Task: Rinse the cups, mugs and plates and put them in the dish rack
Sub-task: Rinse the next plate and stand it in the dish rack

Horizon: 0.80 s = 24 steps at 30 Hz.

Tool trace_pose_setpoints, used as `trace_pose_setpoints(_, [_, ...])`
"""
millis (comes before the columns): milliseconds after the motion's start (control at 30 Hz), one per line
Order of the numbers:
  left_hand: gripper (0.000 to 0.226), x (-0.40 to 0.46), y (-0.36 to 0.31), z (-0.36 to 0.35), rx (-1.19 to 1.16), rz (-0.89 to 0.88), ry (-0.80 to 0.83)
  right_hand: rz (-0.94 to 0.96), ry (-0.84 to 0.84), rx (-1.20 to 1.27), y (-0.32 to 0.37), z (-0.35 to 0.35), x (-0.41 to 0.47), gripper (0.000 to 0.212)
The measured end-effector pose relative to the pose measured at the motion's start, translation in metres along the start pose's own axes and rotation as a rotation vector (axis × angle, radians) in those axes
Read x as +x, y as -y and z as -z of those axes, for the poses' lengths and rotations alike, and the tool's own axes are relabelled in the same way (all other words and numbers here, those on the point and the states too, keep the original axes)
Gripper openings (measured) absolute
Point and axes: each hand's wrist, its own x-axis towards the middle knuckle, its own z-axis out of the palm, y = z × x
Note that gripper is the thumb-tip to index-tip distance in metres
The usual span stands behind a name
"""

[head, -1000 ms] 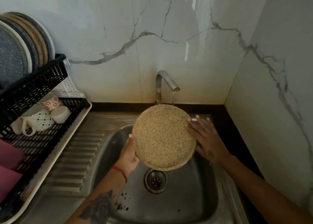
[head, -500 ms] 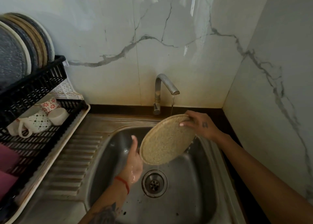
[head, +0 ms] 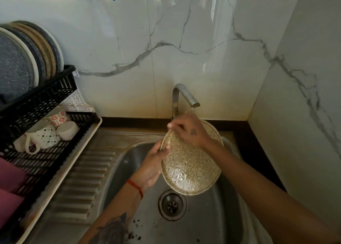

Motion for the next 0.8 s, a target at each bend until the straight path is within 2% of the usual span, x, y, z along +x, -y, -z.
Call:
trace_pose_setpoints(67, [0.031, -0.002, -0.001, 0.005, -0.063, 0.014, -0.035, -0.277, -0.151, 0.179, -0.015, 0.014, -0.001, 0.022])
trace_pose_setpoints(133, [0.025, -0.003, 0.001, 0.011, -0.128, 0.019, -0.067, -0.535, -0.224, 0.295, -0.033, 0.023, -0.009, 0.022])
trace_pose_setpoints(200, [0.027, -0.005, 0.001, 0.014, -0.178, 0.030, -0.080, -0.687, -0.246, 0.399, -0.049, 0.020, -0.020, 0.028])
trace_pose_setpoints(267, [0.031, -0.005, 0.005, 0.014, -0.216, 0.051, -0.096, -0.737, -0.288, 0.299, -0.051, 0.010, -0.029, 0.034])
trace_pose_setpoints(333, [0.033, -0.004, 0.008, 0.012, -0.237, 0.074, -0.106, -0.671, -0.351, -0.004, -0.047, -0.005, -0.035, 0.041])
trace_pose_setpoints(400, [0.051, -0.001, 0.011, 0.012, -0.229, 0.121, -0.110, -0.548, -0.310, -0.293, -0.034, -0.017, -0.035, 0.056])
trace_pose_setpoints(500, [0.067, 0.005, 0.013, 0.009, -0.279, 0.198, -0.106, -0.231, -0.096, -0.469, -0.009, -0.036, -0.034, 0.064])
trace_pose_setpoints(567, [0.064, 0.007, 0.014, 0.005, -0.338, 0.221, -0.112, 0.009, 0.072, -0.559, 0.004, -0.053, -0.037, 0.060])
trace_pose_setpoints(633, [0.058, 0.007, 0.014, 0.002, -0.390, 0.222, -0.104, 0.177, 0.170, -0.623, 0.009, -0.061, -0.038, 0.056])
trace_pose_setpoints(700, [0.058, 0.007, 0.014, 0.003, -0.412, 0.233, -0.101, 0.215, 0.181, -0.677, 0.002, -0.052, -0.032, 0.055])
trace_pose_setpoints(733, [0.058, 0.007, 0.013, 0.006, -0.418, 0.242, -0.120, 0.164, 0.152, -0.684, -0.005, -0.043, -0.030, 0.056])
trace_pose_setpoints(800, [0.057, 0.008, 0.014, 0.013, -0.432, 0.250, -0.157, -0.055, 0.032, -0.621, -0.025, -0.023, -0.030, 0.059])
